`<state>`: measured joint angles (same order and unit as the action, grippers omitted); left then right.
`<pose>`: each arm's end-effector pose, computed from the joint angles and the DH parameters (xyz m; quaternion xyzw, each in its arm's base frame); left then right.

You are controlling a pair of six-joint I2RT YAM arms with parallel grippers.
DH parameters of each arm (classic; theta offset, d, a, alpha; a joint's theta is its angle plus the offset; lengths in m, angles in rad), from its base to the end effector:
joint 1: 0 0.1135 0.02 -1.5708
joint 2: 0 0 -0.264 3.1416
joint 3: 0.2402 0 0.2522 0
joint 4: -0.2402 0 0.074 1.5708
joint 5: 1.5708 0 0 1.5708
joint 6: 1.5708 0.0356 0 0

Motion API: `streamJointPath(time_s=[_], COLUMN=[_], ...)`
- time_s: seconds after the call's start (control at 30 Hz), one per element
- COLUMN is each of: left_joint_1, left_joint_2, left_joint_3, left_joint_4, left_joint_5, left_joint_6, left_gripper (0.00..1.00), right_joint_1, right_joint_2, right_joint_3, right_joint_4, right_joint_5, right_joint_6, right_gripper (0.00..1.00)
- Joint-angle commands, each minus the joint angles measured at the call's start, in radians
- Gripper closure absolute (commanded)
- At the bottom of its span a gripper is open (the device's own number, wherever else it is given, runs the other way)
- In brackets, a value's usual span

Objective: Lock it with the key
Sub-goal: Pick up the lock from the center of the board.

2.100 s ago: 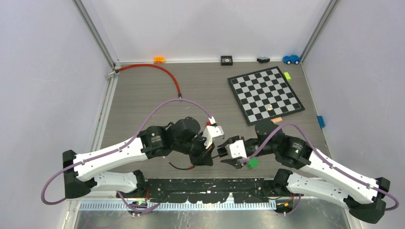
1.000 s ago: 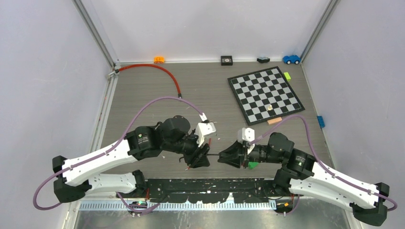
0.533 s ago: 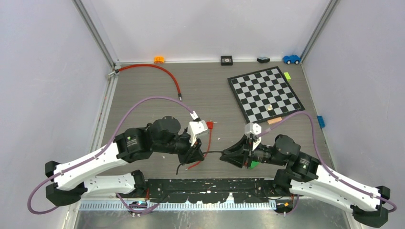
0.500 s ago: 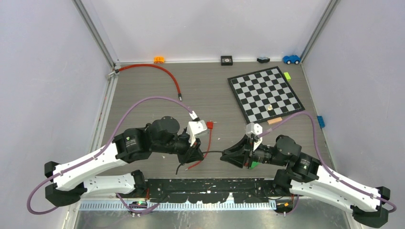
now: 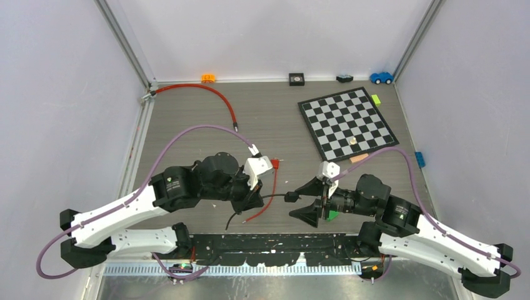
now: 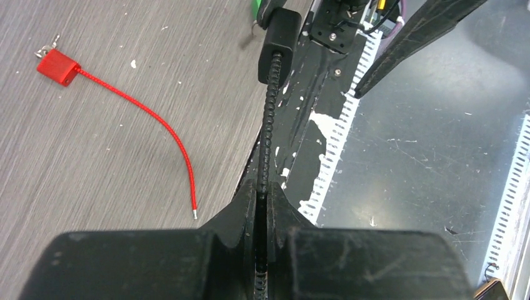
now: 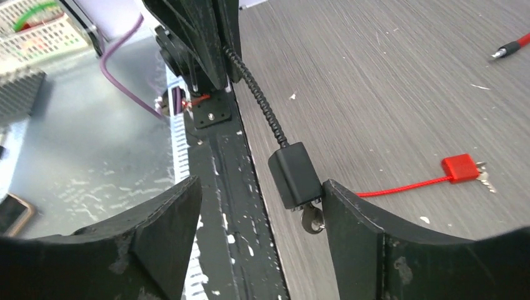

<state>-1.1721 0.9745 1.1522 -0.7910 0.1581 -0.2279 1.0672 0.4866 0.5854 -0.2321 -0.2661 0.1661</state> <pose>0.0692 -0.1787 0.3715 0.4348 0.7715 -0.3495 0.3061 0.0554 0.1200 0.3064 -0.4035 0.6335 0.4589 0.4747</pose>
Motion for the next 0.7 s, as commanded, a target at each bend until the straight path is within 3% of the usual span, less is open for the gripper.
streamJointPath(time_s=[0.0,0.1,0.4,0.67], left_joint_1=[0.001,0.001,0.001,0.001], left_joint_2=[0.010,0.017,0.093,0.122], left_joint_3=[0.055,0.053,0.085,0.078], left_joint_4=[-0.026,-0.026,-0.070,-0.035], left_joint_5=[-0.040,-0.042,-0.017,0.007], left_joint_6=[0.003,0.002,-0.001,-0.007], left_gripper=[1.00,1.00,1.00,1.00], right_joint_1=[0.004,0.004,0.003,0.004], right_joint_2=[0.019,0.031,0.142,0.269], right_joint_3=[0.093,0.114,0.193,0.231], right_joint_4=[-0.109,-0.132,-0.174,-0.077], right_joint_5=[0.002,-0.001,-0.007,-0.049], right_joint_6=[-0.183,-0.279,-0.508,-0.554], right_gripper=[0.22,0.16,0.16,0.35])
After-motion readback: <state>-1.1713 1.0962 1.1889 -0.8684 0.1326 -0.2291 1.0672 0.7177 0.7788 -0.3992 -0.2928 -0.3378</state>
